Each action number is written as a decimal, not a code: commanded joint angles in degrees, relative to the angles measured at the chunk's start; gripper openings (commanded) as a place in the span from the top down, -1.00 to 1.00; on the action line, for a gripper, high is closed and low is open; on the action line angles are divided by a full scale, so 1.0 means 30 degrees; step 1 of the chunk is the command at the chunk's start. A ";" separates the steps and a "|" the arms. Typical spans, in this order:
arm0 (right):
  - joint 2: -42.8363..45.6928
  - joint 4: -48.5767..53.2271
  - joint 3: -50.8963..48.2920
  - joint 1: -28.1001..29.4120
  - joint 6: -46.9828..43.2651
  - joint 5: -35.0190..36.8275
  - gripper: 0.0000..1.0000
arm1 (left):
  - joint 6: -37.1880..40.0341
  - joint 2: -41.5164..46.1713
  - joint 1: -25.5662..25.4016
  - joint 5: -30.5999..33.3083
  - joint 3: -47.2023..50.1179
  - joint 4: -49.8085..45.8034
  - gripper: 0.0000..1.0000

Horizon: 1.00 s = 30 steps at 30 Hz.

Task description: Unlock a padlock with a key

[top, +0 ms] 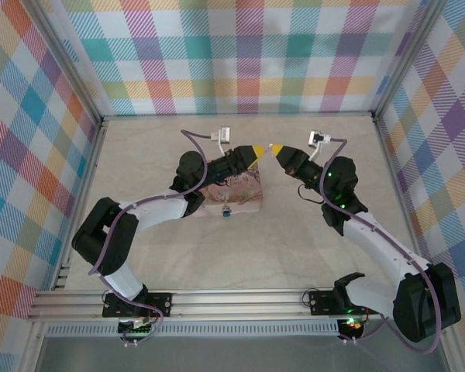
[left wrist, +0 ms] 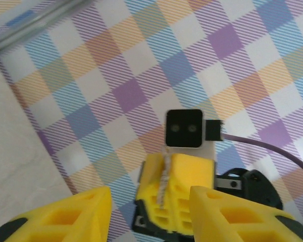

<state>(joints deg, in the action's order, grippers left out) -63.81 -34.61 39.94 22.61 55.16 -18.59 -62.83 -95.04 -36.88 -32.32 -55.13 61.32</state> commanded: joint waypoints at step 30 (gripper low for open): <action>0.2514 0.6013 -0.0249 -0.0007 -0.2182 0.1317 0.05 | 0.5721 0.2756 0.0480 -0.2126 -0.2512 -1.1850 1.00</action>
<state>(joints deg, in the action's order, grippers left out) -59.29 -26.37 38.94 23.86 52.95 -15.40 -54.43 -91.26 -36.38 -35.40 -58.02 44.34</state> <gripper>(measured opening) 0.459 0.050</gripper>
